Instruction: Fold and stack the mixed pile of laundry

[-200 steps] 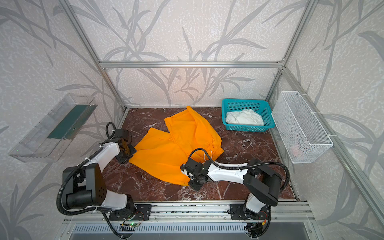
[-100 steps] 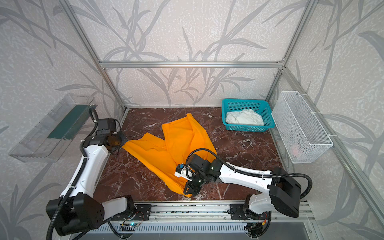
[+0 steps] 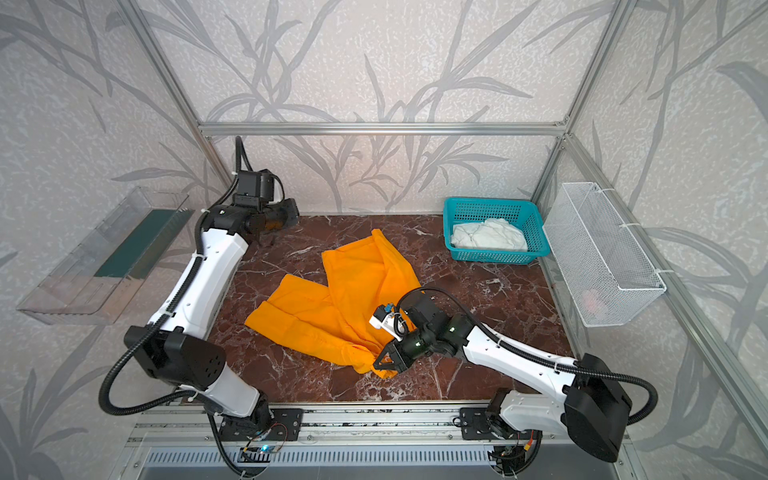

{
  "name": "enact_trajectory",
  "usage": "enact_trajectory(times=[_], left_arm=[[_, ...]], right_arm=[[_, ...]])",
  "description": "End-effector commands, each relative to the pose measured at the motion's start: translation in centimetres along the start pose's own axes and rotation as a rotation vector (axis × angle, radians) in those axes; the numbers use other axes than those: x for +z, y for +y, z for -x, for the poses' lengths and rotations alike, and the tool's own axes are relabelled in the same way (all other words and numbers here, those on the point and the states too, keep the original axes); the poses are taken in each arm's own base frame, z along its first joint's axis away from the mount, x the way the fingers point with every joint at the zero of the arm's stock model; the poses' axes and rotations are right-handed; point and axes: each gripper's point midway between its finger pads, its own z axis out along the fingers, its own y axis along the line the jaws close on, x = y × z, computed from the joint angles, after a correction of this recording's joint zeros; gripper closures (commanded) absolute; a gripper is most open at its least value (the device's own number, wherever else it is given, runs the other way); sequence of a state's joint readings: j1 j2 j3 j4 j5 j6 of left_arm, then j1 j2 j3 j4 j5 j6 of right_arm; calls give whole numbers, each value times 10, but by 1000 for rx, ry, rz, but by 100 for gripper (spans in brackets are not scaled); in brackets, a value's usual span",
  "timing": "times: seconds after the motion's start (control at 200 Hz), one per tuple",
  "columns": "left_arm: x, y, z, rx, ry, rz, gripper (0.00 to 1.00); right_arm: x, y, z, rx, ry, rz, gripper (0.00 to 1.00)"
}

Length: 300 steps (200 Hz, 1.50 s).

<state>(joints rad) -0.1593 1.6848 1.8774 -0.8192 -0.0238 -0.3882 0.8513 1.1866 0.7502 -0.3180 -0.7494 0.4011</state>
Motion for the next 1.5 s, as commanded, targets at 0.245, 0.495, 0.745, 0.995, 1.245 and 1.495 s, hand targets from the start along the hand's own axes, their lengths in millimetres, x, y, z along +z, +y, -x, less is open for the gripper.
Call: enact_trajectory(times=[0.245,0.495,0.745,0.995,1.245,1.495], left_arm=[[16,95,-135,-85,340,407,77],[7,168,-217,-298,354,540,64],[28,199,-235,-358,406,637,63],[60,206,-253,-393,475,647,61],[76,221,-277,-434,498,683,62],[84,226,-278,-446,495,681,69]], right_arm=[[6,-22,1,69,-2,-10,100],[31,-42,-24,105,124,27,100],[39,-53,-37,109,177,27,100],[41,-56,-38,111,180,25,100],[41,-57,-39,116,180,18,100],[41,-58,-41,121,182,13,100]])
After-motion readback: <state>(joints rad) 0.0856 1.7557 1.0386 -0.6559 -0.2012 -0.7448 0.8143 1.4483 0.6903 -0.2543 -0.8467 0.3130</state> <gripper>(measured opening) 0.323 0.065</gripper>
